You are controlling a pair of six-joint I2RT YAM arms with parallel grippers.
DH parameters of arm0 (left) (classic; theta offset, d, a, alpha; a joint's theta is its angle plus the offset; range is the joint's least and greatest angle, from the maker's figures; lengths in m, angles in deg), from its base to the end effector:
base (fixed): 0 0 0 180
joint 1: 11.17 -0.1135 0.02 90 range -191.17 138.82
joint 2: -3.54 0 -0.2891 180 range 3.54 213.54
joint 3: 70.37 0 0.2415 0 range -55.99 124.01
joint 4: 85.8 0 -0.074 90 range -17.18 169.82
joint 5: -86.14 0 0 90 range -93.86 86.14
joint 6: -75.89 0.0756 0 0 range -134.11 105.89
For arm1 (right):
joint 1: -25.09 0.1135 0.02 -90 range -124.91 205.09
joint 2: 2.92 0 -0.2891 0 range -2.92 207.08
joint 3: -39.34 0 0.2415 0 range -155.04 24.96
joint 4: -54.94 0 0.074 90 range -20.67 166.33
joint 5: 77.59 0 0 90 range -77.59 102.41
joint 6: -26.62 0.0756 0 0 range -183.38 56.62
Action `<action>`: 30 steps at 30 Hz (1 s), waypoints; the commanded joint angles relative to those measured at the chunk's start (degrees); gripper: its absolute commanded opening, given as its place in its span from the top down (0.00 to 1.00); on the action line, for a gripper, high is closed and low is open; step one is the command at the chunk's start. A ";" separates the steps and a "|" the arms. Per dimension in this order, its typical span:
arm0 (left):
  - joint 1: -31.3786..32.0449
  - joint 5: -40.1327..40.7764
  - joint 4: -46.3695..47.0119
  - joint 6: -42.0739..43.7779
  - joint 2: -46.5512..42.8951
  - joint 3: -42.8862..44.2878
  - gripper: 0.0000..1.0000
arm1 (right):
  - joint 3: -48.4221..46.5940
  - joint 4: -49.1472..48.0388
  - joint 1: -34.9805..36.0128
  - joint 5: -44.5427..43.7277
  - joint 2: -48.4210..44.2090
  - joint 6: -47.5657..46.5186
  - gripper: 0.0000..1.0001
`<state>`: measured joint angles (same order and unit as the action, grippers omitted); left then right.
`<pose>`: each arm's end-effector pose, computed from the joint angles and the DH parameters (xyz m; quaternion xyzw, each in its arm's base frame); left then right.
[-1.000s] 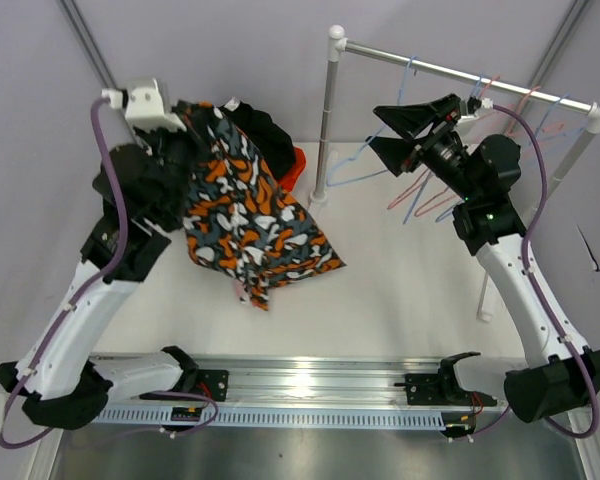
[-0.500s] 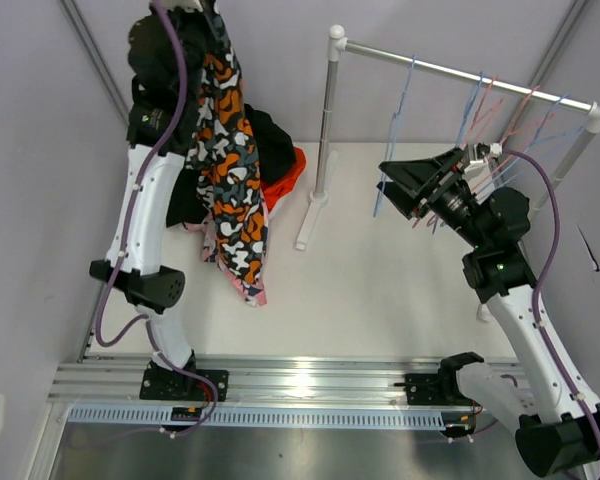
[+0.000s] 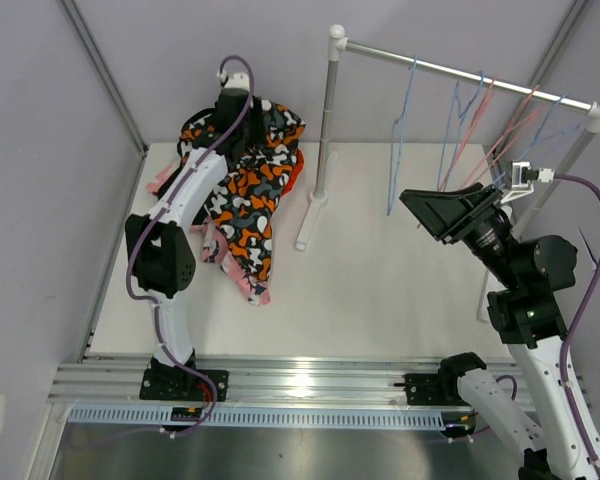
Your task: Remove the shorts from the hanger
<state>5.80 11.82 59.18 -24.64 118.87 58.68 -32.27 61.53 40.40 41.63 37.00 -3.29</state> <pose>0.4986 -0.1308 0.3788 -0.0309 0.8209 -0.0235 0.5697 0.1162 0.0701 0.4853 0.0010 0.5611 0.6064 0.5633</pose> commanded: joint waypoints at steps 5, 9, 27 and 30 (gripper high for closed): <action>-0.54 6.64 -2.65 -13.55 -10.20 -20.17 0.39 | -1.21 5.06 0.33 -2.23 -3.79 -2.53 0.01; -1.67 5.24 -1.06 -16.19 -11.54 -29.23 0.26 | -2.18 7.62 0.25 -3.02 -6.25 -2.70 0.01; -1.06 -0.56 -9.24 -5.40 -32.96 -9.82 0.01 | -13.78 28.70 0.25 -13.37 -8.63 -20.18 0.01; -1.06 -3.28 -8.89 -2.93 -41.04 -14.20 0.01 | -14.92 32.92 0.33 -18.90 -9.07 -26.33 0.01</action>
<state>4.77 11.34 52.55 -31.98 84.64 46.14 -45.14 88.83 40.40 29.89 27.97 -20.88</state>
